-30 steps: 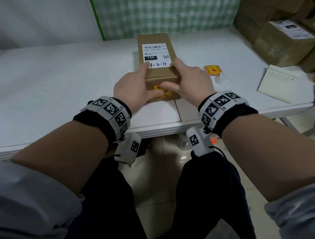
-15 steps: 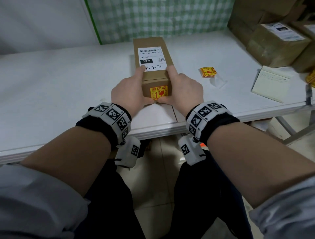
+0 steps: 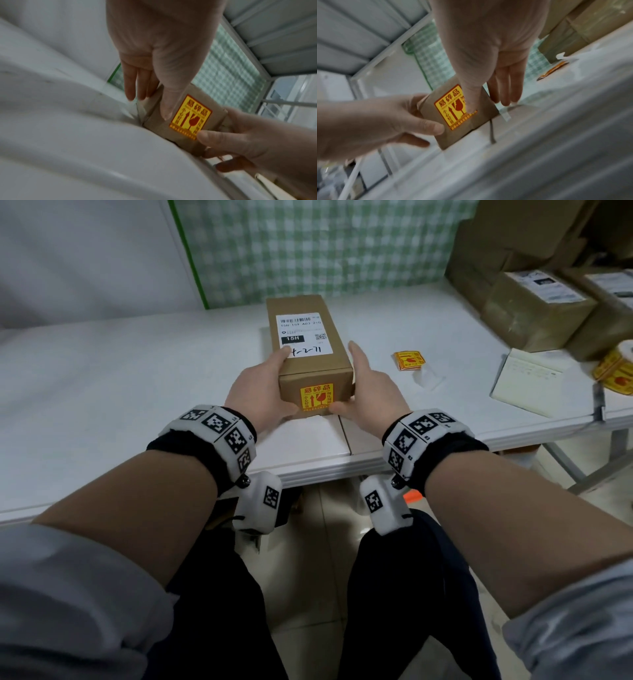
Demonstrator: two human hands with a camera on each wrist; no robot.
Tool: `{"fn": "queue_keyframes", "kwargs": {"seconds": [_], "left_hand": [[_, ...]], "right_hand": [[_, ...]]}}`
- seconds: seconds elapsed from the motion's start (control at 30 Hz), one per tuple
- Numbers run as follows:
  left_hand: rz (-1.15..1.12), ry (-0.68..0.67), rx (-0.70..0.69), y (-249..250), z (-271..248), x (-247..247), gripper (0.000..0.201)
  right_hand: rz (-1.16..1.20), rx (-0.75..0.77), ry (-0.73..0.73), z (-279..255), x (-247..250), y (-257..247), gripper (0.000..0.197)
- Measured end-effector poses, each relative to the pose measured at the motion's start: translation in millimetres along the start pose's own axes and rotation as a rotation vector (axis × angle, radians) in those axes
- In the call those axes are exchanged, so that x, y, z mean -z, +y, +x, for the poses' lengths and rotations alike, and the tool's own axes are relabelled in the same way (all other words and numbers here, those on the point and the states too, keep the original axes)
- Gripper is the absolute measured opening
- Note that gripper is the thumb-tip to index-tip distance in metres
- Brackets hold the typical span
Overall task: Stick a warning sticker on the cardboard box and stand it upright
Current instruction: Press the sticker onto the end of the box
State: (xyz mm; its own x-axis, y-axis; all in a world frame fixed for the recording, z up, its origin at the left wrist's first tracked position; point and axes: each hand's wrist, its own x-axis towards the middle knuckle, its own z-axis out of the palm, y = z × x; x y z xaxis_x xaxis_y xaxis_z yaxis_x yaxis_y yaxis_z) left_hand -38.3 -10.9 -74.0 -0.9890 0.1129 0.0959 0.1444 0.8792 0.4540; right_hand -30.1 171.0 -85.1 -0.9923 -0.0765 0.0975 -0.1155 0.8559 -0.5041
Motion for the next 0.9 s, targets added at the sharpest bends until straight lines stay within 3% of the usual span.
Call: {"fn": "queue_keyframes", "kwargs": {"seconds": [0.07, 0.17, 0.33, 0.53, 0.73, 0.9], "left_hand": [[-0.045, -0.04, 0.0, 1.2, 0.0, 4.1, 0.095], [-0.015, -0.041, -0.01, 4.7, 0.1, 7.2, 0.094], [0.107, -0.029, -0.061, 5.0, 6.5, 12.4, 0.086], [0.03, -0.049, -0.047, -1.6, 9.7, 14.8, 0.081], [-0.223, -0.144, 0.007, -1.5, 5.0, 11.4, 0.1], [-0.396, -0.081, -0.026, 8.6, 1.9, 47.1, 0.116]], "right_hand": [[0.113, -0.071, -0.015, -1.4, 2.0, -2.2, 0.105], [0.06, -0.016, 0.037, -3.2, 3.2, -9.3, 0.102], [-0.152, 0.02, 0.085, 0.4, -1.7, -16.0, 0.082], [-0.13, 0.083, 0.119, 8.4, 2.3, -9.6, 0.056], [0.18, -0.001, -0.045, 2.6, 0.2, -4.6, 0.093], [0.32, 0.014, -0.009, 6.7, 36.4, -22.0, 0.098]]}}
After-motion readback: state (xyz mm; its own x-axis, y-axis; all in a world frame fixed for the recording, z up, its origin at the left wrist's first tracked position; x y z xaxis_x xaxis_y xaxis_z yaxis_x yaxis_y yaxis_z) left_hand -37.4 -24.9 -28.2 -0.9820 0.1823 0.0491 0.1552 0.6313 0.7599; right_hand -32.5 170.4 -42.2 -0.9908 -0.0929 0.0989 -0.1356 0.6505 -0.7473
